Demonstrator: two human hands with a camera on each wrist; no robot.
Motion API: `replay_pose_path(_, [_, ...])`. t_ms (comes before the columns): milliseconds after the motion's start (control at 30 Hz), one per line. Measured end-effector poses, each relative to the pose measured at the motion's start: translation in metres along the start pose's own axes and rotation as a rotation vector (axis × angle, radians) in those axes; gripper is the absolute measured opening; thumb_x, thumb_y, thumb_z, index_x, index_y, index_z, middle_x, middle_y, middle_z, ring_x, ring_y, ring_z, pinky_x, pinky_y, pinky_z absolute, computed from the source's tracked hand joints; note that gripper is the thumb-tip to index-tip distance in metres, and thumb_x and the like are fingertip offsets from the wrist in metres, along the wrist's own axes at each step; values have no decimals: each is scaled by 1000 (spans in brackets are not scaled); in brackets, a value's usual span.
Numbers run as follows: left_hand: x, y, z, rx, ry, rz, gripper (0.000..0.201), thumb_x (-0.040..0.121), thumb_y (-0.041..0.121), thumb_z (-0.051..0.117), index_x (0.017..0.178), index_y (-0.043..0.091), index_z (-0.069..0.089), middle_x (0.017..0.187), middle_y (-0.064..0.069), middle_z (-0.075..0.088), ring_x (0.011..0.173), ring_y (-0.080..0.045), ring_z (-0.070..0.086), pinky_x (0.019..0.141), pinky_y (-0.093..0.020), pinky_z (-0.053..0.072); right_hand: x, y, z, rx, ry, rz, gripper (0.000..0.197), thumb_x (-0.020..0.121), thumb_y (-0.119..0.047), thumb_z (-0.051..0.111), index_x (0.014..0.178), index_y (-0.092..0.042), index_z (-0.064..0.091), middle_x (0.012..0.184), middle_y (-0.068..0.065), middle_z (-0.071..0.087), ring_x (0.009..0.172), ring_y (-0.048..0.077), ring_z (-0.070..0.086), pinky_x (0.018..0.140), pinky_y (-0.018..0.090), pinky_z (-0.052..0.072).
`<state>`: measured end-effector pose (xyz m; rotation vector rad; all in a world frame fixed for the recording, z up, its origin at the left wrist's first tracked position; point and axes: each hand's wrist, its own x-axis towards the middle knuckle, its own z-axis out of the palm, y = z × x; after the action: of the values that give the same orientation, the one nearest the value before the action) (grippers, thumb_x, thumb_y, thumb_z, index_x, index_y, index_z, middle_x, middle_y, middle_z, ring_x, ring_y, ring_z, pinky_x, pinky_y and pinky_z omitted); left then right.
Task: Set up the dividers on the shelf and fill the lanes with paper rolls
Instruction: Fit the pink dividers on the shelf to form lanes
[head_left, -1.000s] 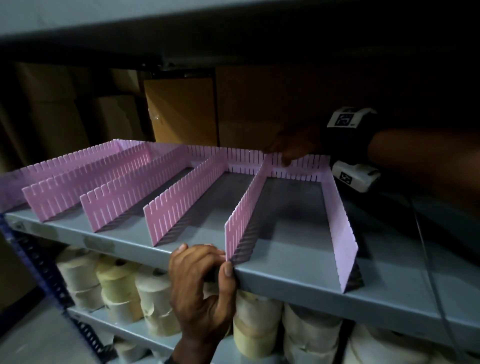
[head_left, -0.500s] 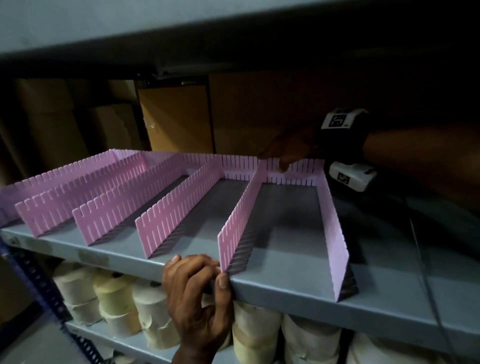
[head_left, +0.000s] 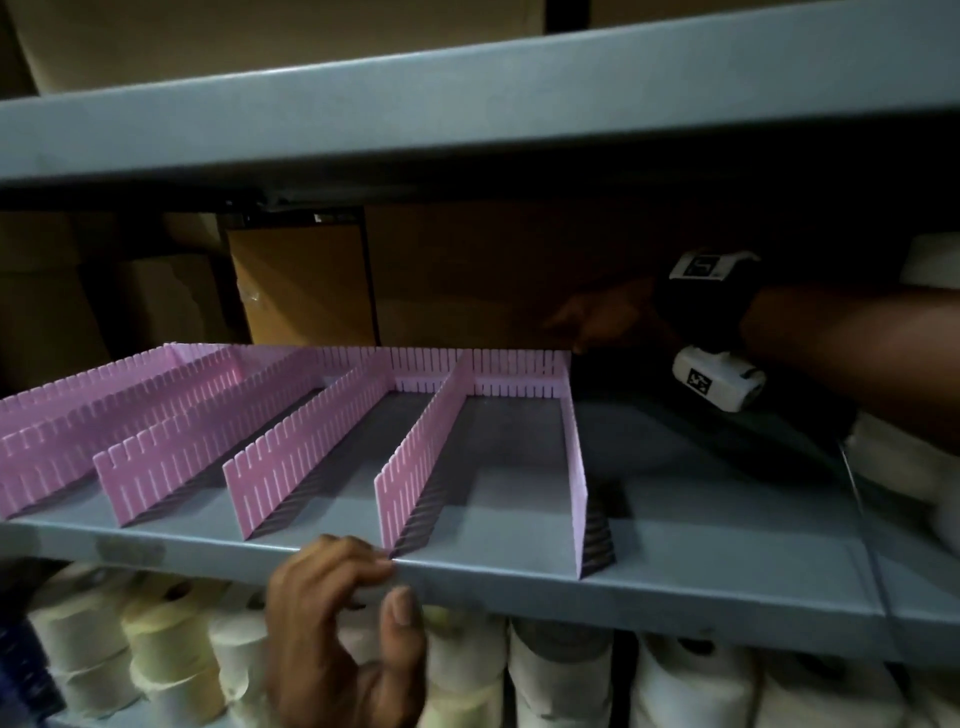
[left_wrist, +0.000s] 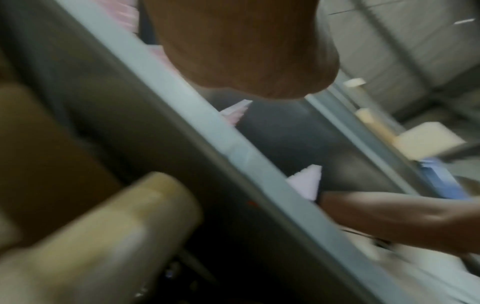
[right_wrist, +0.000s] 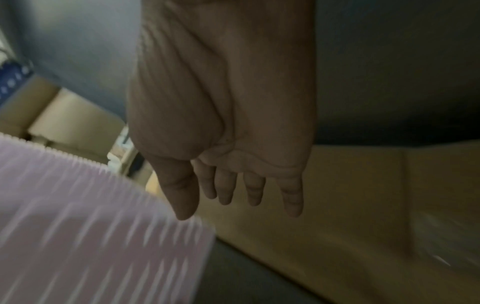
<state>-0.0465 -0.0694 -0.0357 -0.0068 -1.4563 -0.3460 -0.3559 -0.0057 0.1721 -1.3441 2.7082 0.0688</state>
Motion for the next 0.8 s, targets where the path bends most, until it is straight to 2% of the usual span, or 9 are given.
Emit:
replay_pose_path(67, [3, 20, 7, -78, -128, 60, 20, 96, 29, 55, 84, 15, 63, 82, -4, 65, 76, -28, 63, 76, -35, 46, -9, 7, 10, -31, -21, 21, 55, 96, -9, 54, 148, -19, 39, 153, 8, 39, 138, 27, 39, 116, 45, 32])
replay_pose_path(200, [-5, 43, 39, -111, -329, -6, 21, 92, 25, 62, 87, 7, 71, 92, -1, 68, 89, -23, 63, 81, -41, 48, -18, 13, 27, -111, 16, 43, 53, 98, -12, 53, 149, -15, 38, 152, 11, 39, 138, 29, 39, 114, 39, 32])
replay_pose_path(267, [-8, 43, 49, -83, -389, -41, 21, 91, 28, 64, 89, 9, 72, 93, 3, 67, 90, -19, 64, 83, -40, 46, -15, 14, 31, -114, 32, 59, 52, 99, -12, 50, 149, -11, 36, 153, 12, 37, 140, 30, 37, 115, 37, 30])
replay_pose_path(367, [-12, 40, 54, -44, -414, -56, 17, 93, 32, 64, 89, 17, 72, 93, 10, 67, 90, -13, 65, 87, -37, 42, -8, 13, 37, -79, 10, 80, 47, 103, -12, 42, 149, -7, 34, 153, 13, 36, 140, 30, 36, 116, 36, 29])
replay_pose_path(467, [-16, 40, 56, -17, -414, -39, 15, 93, 33, 65, 87, 21, 72, 93, 14, 67, 91, -10, 66, 87, -36, 39, -5, 16, 37, 6, 50, 40, 49, 101, -12, 47, 149, -10, 36, 153, 14, 38, 139, 31, 39, 114, 37, 32])
replay_pose_path(533, [-17, 39, 56, 9, -416, -36, 16, 94, 34, 65, 85, 22, 71, 93, 14, 68, 93, -10, 66, 87, -37, 39, -4, 21, 38, 96, 8, 8, 51, 96, -5, 53, 146, -8, 41, 149, 16, 42, 137, 33, 42, 106, 29, 36])
replay_pose_path(600, [-18, 40, 56, 19, -415, -36, 19, 95, 35, 64, 83, 22, 71, 93, 14, 68, 93, -11, 67, 87, -38, 39, -4, 22, 38, 162, 3, -4, 53, 92, 0, 57, 143, -7, 45, 146, 18, 46, 135, 34, 44, 97, 26, 37])
replay_pose_path(733, [-20, 38, 55, 38, -413, -6, 20, 95, 35, 64, 82, 22, 72, 95, 13, 69, 93, -12, 68, 87, -38, 39, -2, 24, 43, 179, 29, -3, 53, 96, -7, 54, 147, -12, 40, 151, 13, 40, 137, 30, 41, 102, 30, 35])
replay_pose_path(800, [-22, 36, 56, 44, -401, 24, 20, 94, 34, 65, 81, 22, 72, 96, 13, 70, 94, -12, 68, 87, -37, 39, -3, 27, 43, 227, 11, -5, 52, 97, -8, 52, 147, -12, 40, 150, 12, 41, 136, 29, 42, 99, 27, 35])
